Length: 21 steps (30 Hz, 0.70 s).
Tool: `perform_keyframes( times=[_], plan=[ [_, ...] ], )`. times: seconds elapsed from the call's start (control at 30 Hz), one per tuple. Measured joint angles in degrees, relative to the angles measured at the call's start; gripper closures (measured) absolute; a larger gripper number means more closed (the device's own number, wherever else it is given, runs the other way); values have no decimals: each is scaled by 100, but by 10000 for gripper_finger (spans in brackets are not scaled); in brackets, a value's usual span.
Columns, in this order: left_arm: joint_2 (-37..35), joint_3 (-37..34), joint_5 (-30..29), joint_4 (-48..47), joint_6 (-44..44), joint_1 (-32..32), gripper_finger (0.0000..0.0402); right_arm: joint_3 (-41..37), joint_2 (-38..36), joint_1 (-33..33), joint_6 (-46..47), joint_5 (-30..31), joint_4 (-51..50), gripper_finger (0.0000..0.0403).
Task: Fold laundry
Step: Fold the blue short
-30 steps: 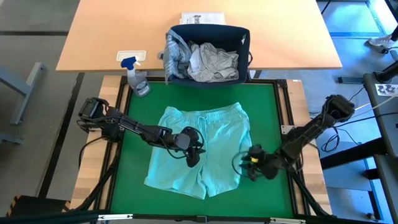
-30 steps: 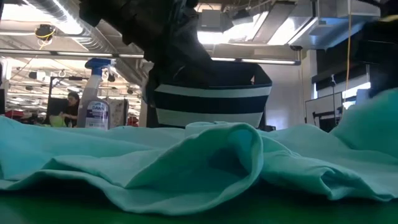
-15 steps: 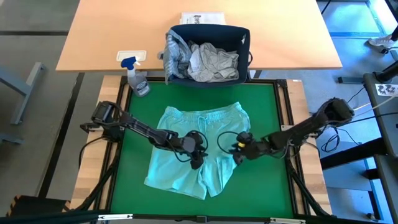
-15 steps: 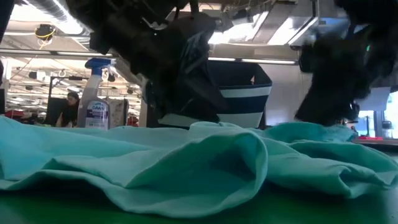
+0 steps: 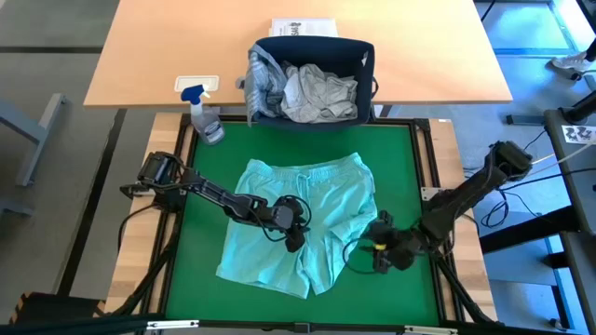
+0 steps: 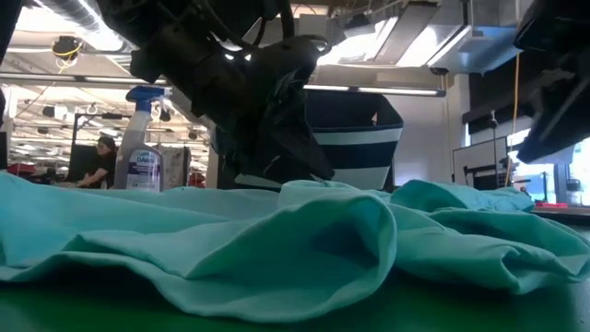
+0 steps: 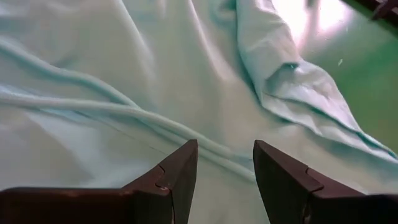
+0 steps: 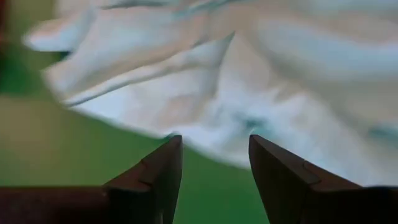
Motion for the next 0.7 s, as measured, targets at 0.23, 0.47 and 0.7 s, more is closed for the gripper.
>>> perform_keyframes(
  times=[0.23, 0.47, 0.7],
  plan=[
    [0, 0, -63, -48, 11, -2, 250, -5, 978, -198, -1367, 413, 1012, 219],
    [0, 0, -131, -85, 9, -2, 250, -5, 1442, -612, -1586, 458, 1313, 220],
    [0, 0, -134, -159, 9, -2, 250, -8, 1453, -940, -1590, 128, 1137, 286]
  ],
)
